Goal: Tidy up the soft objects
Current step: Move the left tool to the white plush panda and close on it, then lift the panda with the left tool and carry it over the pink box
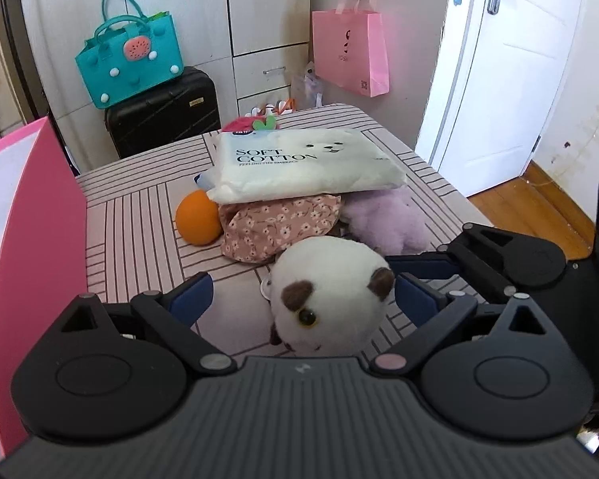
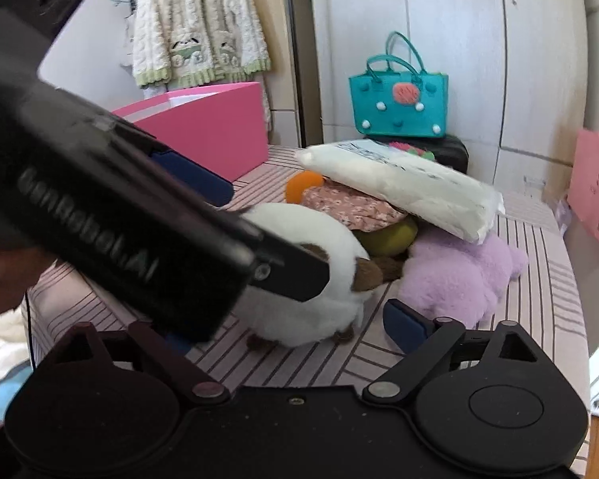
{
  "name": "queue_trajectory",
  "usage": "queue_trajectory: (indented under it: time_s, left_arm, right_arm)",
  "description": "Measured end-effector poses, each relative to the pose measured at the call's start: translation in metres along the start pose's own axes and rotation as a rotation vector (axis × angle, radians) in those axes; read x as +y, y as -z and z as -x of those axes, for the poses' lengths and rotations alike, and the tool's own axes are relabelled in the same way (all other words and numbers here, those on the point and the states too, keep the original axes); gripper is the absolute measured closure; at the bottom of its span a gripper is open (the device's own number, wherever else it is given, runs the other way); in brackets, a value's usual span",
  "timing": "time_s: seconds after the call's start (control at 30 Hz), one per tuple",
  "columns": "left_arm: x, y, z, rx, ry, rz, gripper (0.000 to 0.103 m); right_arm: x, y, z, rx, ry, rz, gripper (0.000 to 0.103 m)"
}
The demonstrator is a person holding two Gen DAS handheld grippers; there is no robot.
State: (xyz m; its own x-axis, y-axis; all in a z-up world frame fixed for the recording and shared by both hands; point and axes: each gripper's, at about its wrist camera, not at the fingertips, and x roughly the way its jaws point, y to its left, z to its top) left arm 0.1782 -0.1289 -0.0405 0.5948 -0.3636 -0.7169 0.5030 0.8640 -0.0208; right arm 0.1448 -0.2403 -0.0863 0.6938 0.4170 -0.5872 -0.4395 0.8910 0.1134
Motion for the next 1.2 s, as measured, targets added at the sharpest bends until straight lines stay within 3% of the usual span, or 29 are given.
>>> queue_trajectory:
  time_s: [0.17,0.4,0.83,1.2]
  left_arm:
    - [0.003,-0.001,-0.010,0.023,-0.002,0.019,0.005]
    - [0.015,0.005,-0.020,0.109,0.110,0.122,0.042]
    - [0.016,0.016,0.000,0.073,0.128,0.144,0.046]
    - [0.017,0.024,0.032,0.081,0.133,0.113,0.047]
  right_arm:
    - [-0.002,0.000,-0.006,0.029,0.000,-0.020,0.020]
    - [-0.003,-0.001,-0.007,0.020,-0.019,-0.026,0.034]
    - [0.013,-0.003,0.010,0.004,0.002,0.023,0.039]
    - [0.040,-0.011,0.026,0.043,-0.004,0.066,0.039]
